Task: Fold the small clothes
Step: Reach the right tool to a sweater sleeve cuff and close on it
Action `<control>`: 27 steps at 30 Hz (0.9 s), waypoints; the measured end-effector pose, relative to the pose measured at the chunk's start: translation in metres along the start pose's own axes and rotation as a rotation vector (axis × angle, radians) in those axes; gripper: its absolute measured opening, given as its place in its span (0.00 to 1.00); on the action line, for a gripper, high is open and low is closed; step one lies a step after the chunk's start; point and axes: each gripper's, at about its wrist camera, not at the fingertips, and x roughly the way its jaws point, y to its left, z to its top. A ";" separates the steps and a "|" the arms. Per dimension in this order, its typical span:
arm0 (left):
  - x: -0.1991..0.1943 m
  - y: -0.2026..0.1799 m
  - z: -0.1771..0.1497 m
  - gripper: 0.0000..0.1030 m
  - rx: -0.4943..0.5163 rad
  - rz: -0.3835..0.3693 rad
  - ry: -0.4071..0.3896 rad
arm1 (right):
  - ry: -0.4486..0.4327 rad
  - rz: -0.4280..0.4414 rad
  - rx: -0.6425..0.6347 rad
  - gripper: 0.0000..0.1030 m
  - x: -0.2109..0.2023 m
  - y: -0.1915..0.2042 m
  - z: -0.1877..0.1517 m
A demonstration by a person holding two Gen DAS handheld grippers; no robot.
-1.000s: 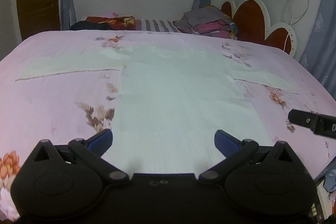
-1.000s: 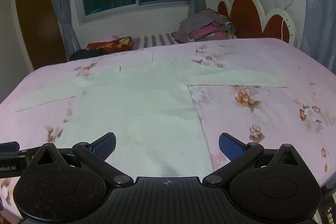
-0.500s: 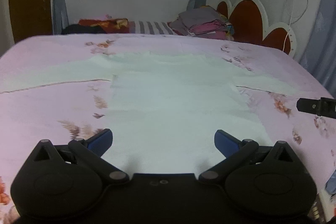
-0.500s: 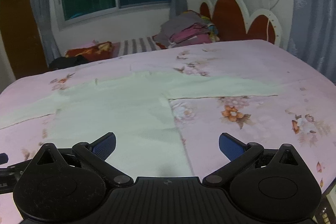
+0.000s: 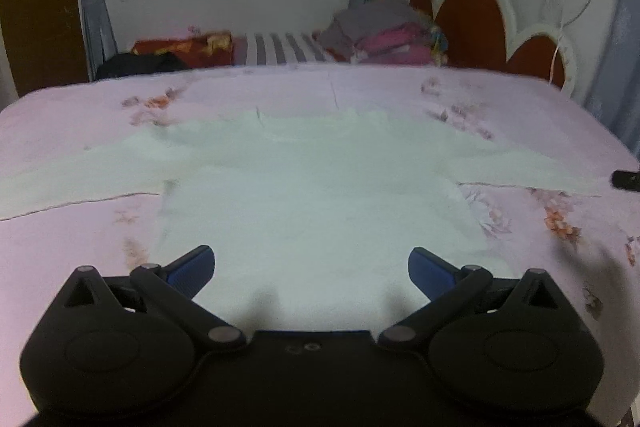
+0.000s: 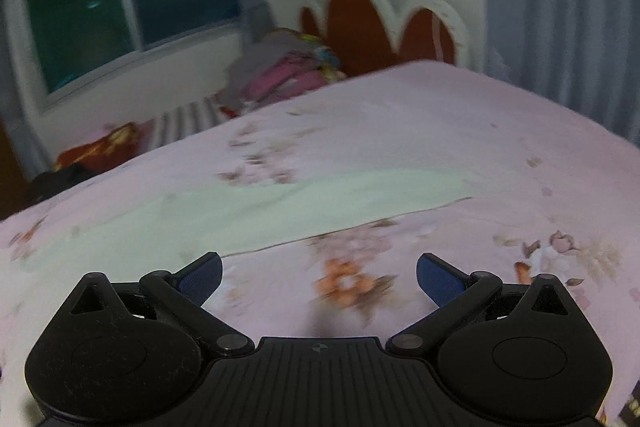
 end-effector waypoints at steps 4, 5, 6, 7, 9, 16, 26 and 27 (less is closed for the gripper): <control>0.027 -0.022 0.013 1.00 0.012 0.011 0.026 | -0.003 -0.048 0.081 0.75 0.037 -0.048 0.022; 0.033 -0.028 0.016 1.00 0.022 0.019 0.028 | 0.002 -0.056 0.102 0.62 0.049 -0.061 0.027; 0.036 -0.031 0.017 1.00 0.029 0.026 0.029 | 0.018 -0.082 0.120 0.55 0.061 -0.071 0.031; 0.043 -0.035 0.020 1.00 0.038 0.035 0.033 | 0.031 -0.104 0.139 0.55 0.072 -0.081 0.034; 0.054 -0.042 0.025 1.00 0.051 0.052 0.046 | 0.043 -0.100 0.198 0.55 0.093 -0.103 0.036; 0.083 -0.051 0.043 1.00 0.025 0.106 0.058 | 0.071 -0.096 0.333 0.38 0.146 -0.155 0.035; 0.091 -0.058 0.058 1.00 -0.066 0.140 -0.015 | 0.061 -0.044 0.457 0.26 0.170 -0.192 0.037; 0.092 -0.059 0.059 1.00 -0.064 0.151 -0.022 | 0.062 -0.044 0.459 0.24 0.172 -0.194 0.038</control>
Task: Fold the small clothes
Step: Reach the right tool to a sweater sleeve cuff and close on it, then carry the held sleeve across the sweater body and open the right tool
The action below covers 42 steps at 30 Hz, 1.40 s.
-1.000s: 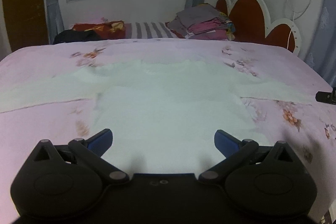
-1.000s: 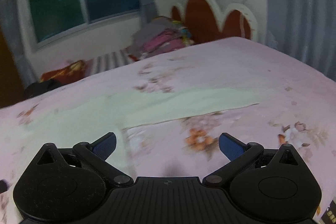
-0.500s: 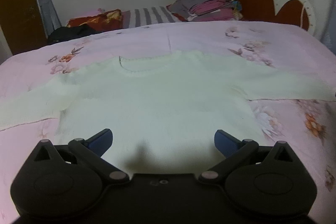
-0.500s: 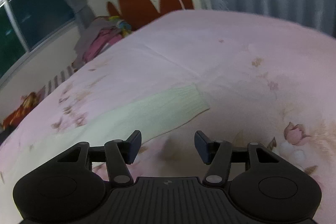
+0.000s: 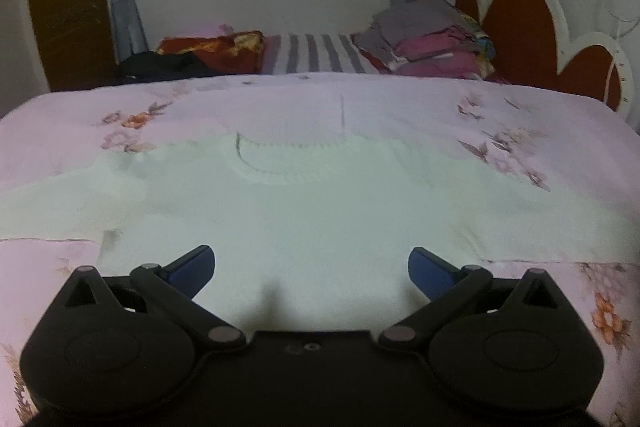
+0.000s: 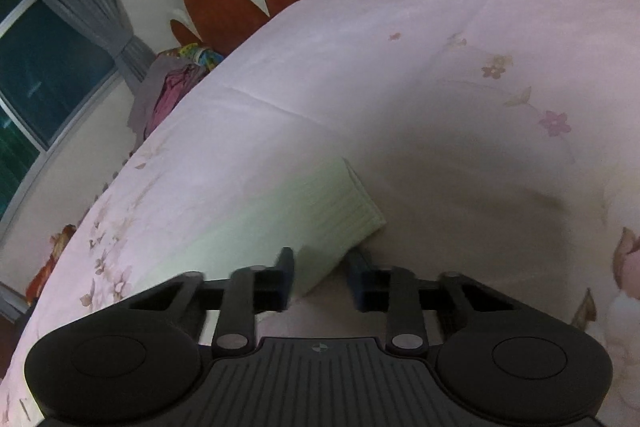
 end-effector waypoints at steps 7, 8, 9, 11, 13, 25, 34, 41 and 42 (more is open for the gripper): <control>-0.001 0.010 0.011 1.00 -0.047 -0.005 -0.004 | -0.014 0.005 0.027 0.01 -0.004 -0.004 0.001; -0.001 0.012 0.012 1.00 -0.049 -0.008 0.000 | -0.033 0.001 0.014 0.01 -0.009 -0.002 0.001; -0.001 0.012 0.014 1.00 -0.042 -0.006 0.001 | -0.066 -0.006 -0.014 0.01 -0.017 0.001 0.001; 0.001 0.012 0.016 1.00 -0.011 0.008 0.012 | -0.084 -0.056 -0.053 0.01 -0.023 0.004 0.000; 0.003 0.013 0.015 1.00 -0.012 0.006 0.023 | -0.038 -0.082 -0.038 0.01 -0.017 -0.002 0.000; -0.001 0.063 -0.003 1.00 -0.029 0.085 0.053 | -0.077 -0.061 -0.152 0.01 -0.037 0.037 -0.002; 0.001 0.121 -0.018 1.00 -0.028 0.020 0.059 | -0.125 0.031 -0.294 0.01 -0.073 0.128 -0.027; -0.005 0.168 -0.020 1.00 -0.078 0.017 0.040 | -0.148 0.102 -0.441 0.01 -0.091 0.213 -0.066; -0.005 0.176 -0.020 1.00 -0.092 0.021 0.044 | -0.145 0.115 -0.454 0.01 -0.092 0.225 -0.074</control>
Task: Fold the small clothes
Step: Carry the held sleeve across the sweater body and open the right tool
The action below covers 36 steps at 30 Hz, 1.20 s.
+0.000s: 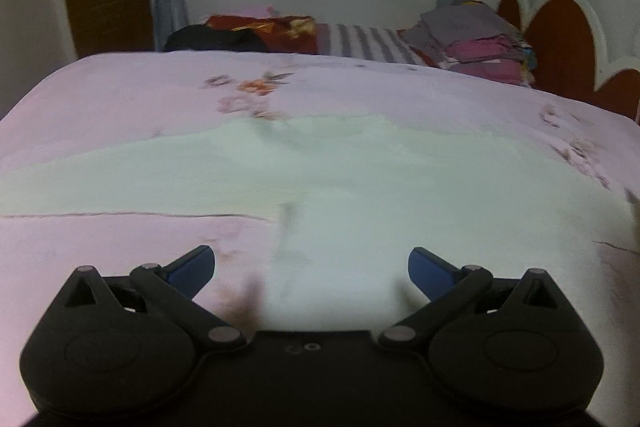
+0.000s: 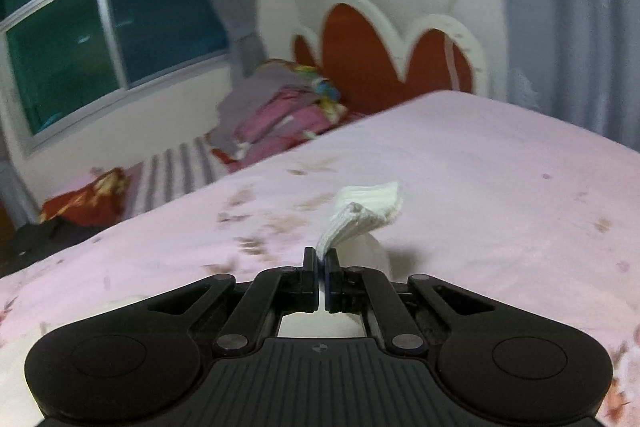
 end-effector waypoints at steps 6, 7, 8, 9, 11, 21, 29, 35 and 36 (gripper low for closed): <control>0.001 0.044 -0.002 1.00 -0.043 0.010 0.005 | 0.048 0.125 -0.092 0.01 0.012 0.085 -0.024; 0.002 0.051 -0.004 1.00 -0.049 0.013 0.013 | 0.066 0.149 -0.111 0.01 0.016 0.100 -0.031; 0.002 0.057 -0.005 1.00 -0.057 0.016 0.018 | 0.086 0.176 -0.138 0.01 0.020 0.116 -0.040; 0.002 0.063 -0.007 1.00 -0.067 0.016 0.023 | 0.106 0.202 -0.169 0.01 0.025 0.133 -0.050; 0.001 0.076 -0.011 1.00 -0.076 -0.005 0.036 | 0.144 0.252 -0.224 0.01 0.033 0.161 -0.069; -0.012 0.117 -0.022 1.00 -0.165 0.067 0.041 | 0.270 0.415 -0.444 0.02 0.057 0.241 -0.159; -0.001 0.115 -0.015 1.00 -0.240 0.082 0.084 | 0.256 0.466 -0.448 0.79 0.063 0.245 -0.179; 0.024 0.057 0.011 0.93 -0.257 -0.185 0.089 | 0.189 0.452 -0.353 0.65 0.046 0.193 -0.158; 0.031 0.041 0.015 0.84 -0.245 -0.219 0.091 | 0.205 0.446 -0.332 0.52 0.047 0.178 -0.154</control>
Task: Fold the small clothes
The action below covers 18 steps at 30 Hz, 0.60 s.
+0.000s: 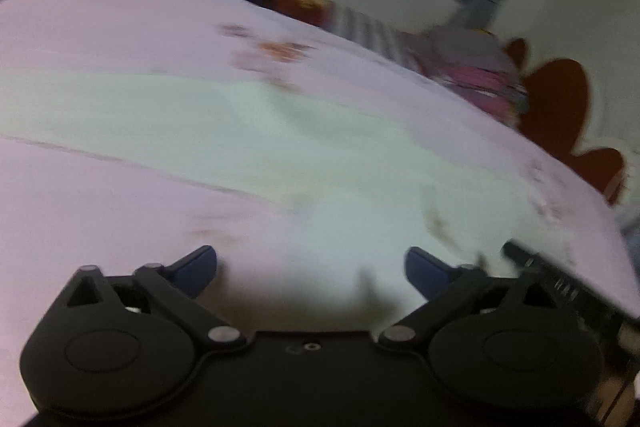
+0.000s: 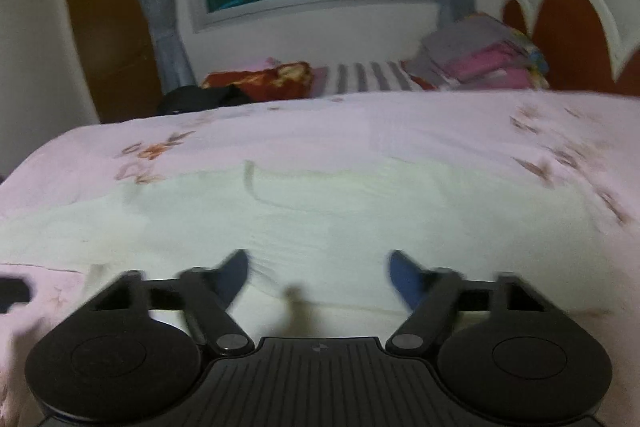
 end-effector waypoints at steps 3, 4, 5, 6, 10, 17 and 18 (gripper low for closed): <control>0.031 -0.040 0.001 0.69 0.030 -0.085 0.028 | 0.032 -0.034 0.074 0.28 -0.020 -0.042 -0.008; 0.042 -0.053 0.002 0.68 0.033 -0.110 0.040 | 0.033 -0.073 0.085 0.27 -0.027 -0.056 -0.009; 0.049 -0.060 0.001 0.67 0.031 -0.129 0.048 | 0.034 -0.107 0.103 0.27 -0.035 -0.069 -0.013; 0.058 -0.067 0.001 0.65 0.024 -0.150 0.055 | 0.038 -0.127 0.136 0.27 -0.040 -0.084 -0.016; 0.089 -0.082 0.001 0.51 -0.038 -0.181 0.094 | 0.039 -0.193 0.281 0.27 -0.061 -0.138 -0.023; 0.124 -0.090 0.000 0.18 -0.076 -0.197 0.128 | 0.024 -0.209 0.394 0.27 -0.080 -0.177 -0.026; 0.126 -0.092 0.000 0.12 -0.072 -0.197 0.125 | 0.026 -0.208 0.399 0.27 -0.079 -0.178 -0.024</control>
